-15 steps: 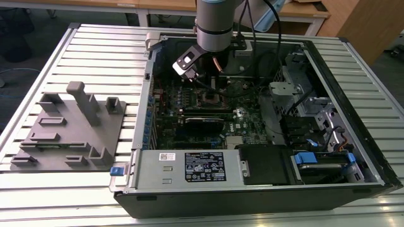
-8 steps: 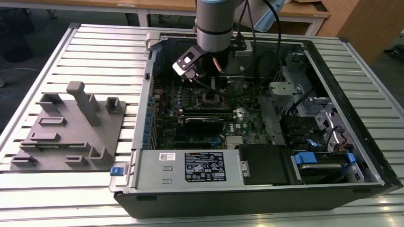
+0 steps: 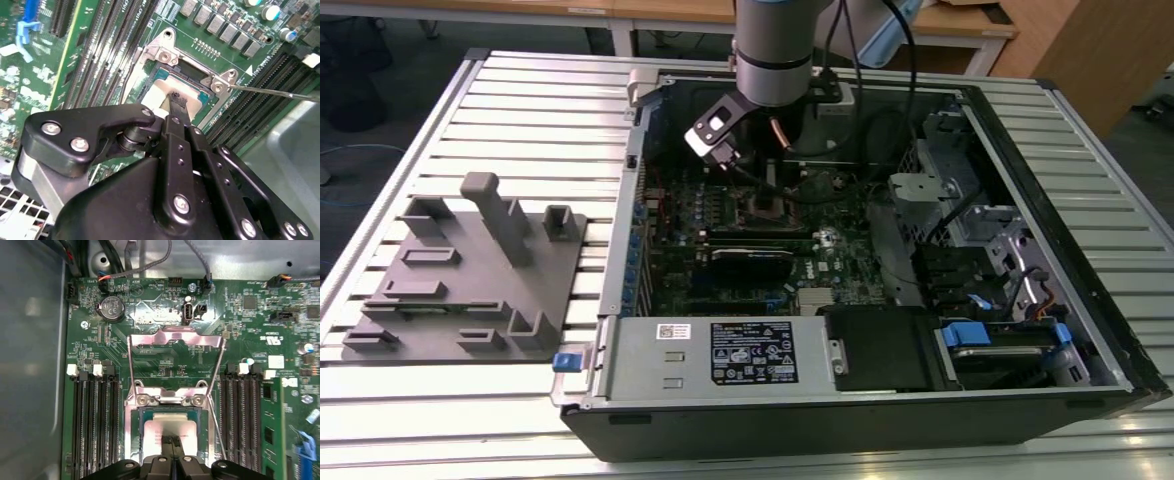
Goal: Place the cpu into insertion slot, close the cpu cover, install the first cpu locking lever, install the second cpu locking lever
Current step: 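Place the cpu into insertion slot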
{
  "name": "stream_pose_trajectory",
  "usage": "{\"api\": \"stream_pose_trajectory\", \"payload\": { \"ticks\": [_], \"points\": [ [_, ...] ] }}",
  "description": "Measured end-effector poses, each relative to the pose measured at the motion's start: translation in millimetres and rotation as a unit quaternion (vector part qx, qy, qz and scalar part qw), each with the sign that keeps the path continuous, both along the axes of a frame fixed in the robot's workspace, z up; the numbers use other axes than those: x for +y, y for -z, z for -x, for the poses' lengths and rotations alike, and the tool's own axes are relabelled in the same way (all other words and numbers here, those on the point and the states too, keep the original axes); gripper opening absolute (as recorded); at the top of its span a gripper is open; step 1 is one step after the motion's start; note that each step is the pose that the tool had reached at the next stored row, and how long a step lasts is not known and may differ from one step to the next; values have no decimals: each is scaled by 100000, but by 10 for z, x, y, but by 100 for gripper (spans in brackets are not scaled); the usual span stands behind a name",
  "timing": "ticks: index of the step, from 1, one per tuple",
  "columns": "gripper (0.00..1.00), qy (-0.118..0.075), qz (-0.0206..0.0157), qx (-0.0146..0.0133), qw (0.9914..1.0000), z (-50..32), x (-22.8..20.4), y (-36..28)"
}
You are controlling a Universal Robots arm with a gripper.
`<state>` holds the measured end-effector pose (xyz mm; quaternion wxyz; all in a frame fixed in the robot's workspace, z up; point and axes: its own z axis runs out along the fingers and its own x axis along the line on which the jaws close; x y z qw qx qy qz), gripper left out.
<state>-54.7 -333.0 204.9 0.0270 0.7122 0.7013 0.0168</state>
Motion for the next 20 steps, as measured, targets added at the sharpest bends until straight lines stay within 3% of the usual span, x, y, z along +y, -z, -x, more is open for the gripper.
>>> {"api": "stream_pose_trajectory", "payload": {
  "ticks": [10, 20],
  "points": [
    [10, 2, -3, -3, 100000, 0, 0, -182],
    [10, 7, 7, 3, 100000, -14, 0, -199]
  ]
}}
